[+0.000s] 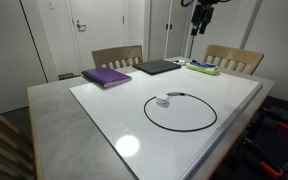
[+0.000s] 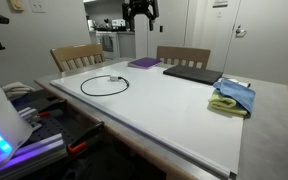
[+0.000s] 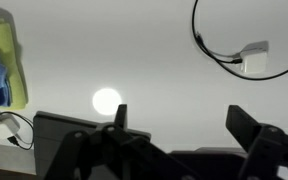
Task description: Put the charger straight across the board
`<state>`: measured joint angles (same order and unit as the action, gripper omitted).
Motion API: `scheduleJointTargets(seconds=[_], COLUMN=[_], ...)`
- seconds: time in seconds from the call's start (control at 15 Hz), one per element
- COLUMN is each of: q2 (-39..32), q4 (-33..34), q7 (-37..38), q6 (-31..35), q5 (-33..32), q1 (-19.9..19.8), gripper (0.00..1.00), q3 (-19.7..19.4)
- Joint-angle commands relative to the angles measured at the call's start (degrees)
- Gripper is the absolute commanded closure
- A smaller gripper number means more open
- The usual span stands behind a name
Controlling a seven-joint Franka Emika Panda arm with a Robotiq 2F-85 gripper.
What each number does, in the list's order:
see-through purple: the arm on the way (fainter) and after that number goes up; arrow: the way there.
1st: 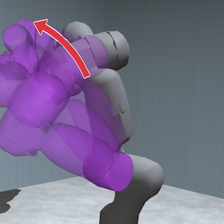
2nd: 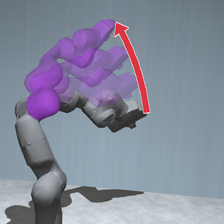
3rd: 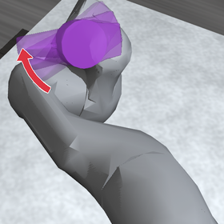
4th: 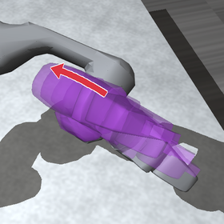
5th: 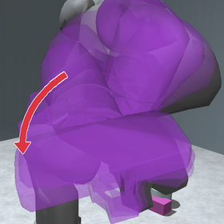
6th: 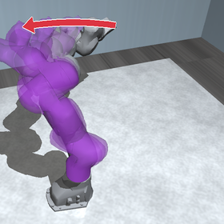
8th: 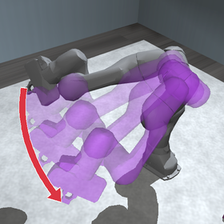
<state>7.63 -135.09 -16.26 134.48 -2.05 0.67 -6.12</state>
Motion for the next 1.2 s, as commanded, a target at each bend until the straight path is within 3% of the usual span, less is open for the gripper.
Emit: scheduleJointTargets(seconds=[0.0, 0.53, 1.13], q2=[-6.6, -13.4, -22.6], q4=[5.1, 7.7, 9.8], q7=[-4.1, -10.4, -18.2], q6=[-0.8, -0.6, 4.6], q5=[1.8, 4.7, 11.0], q1=[0.3, 0.2, -0.3], gripper=[0.00, 0.00, 0.00], q3=[1.7, 5.9, 11.4])
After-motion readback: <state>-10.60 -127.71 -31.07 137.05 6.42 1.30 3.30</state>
